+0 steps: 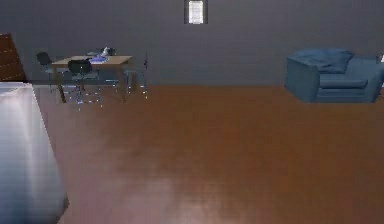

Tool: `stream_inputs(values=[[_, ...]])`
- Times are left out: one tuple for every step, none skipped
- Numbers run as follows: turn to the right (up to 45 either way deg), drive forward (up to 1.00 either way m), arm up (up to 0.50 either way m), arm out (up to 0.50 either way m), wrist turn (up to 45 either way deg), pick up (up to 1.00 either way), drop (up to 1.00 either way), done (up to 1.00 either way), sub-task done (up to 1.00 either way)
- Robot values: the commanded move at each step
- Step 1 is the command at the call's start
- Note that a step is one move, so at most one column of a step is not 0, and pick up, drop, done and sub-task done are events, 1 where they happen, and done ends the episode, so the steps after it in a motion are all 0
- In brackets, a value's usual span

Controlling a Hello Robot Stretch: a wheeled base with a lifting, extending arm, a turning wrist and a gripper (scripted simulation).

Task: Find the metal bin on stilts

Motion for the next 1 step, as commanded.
stream_inputs(values=[[-45.0, 0.0, 0.0, 0.0, 0.0, 0.0, 0.0, 0.0, 0.0]])
